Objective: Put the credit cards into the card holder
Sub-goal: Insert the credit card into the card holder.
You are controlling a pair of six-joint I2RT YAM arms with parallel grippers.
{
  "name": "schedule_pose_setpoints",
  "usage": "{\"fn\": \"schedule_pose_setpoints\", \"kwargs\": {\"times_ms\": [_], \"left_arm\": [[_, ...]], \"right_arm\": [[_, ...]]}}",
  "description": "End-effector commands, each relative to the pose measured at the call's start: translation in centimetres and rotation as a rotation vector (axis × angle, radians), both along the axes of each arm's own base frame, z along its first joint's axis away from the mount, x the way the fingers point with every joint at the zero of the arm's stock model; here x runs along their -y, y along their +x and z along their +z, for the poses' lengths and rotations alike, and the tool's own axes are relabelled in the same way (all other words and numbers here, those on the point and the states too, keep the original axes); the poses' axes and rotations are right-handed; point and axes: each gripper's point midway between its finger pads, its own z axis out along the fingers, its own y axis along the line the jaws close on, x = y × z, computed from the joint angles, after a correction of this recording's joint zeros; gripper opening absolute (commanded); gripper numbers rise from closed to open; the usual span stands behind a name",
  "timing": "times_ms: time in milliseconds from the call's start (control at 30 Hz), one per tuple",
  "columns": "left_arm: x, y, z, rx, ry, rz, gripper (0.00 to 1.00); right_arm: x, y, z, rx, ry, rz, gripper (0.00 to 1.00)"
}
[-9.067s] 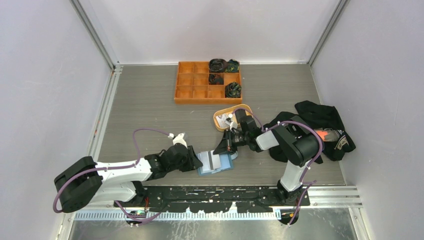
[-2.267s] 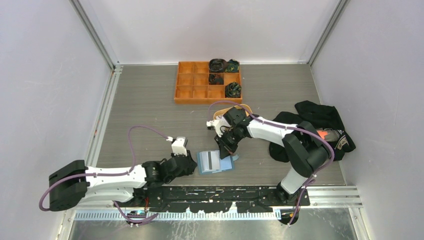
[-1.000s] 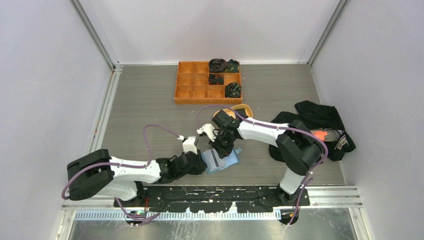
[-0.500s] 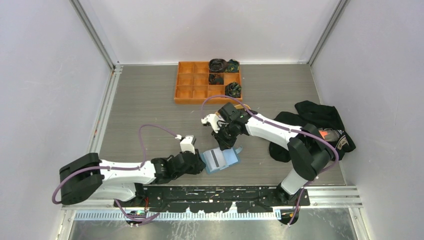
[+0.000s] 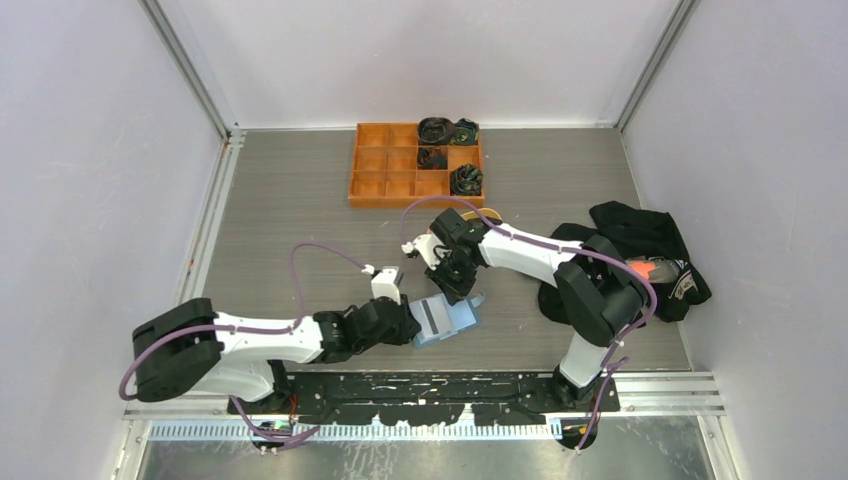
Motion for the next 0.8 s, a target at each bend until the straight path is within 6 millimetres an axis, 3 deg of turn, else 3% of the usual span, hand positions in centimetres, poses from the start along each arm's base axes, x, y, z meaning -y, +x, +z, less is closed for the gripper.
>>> {"fn": "schedule_pose_setpoints", "kwargs": {"times_ms": [0, 300, 567, 767], "left_arm": [[1.9, 1.4, 0.7, 0.022, -0.015, 0.003, 0.21], [1.3, 1.0, -0.7, -0.010, 0.007, 0.009, 0.22], [1.6, 0.5, -0.6, -0.022, -0.022, -0.018, 0.30], [1.4, 0.4, -0.3, -0.023, -0.024, -0.020, 0.32]], "right_arm": [[-0.9, 0.5, 0.8, 0.001, 0.014, -0.001, 0.06], [-2.1, -0.7, -0.8, -0.073, -0.008, -0.008, 0.06], [-4.6, -1.6, 0.7, -0.158, 0.102, -0.027, 0.06], [-4.3, -1.7, 1.2, -0.175, 0.105, -0.022, 0.06]]}}
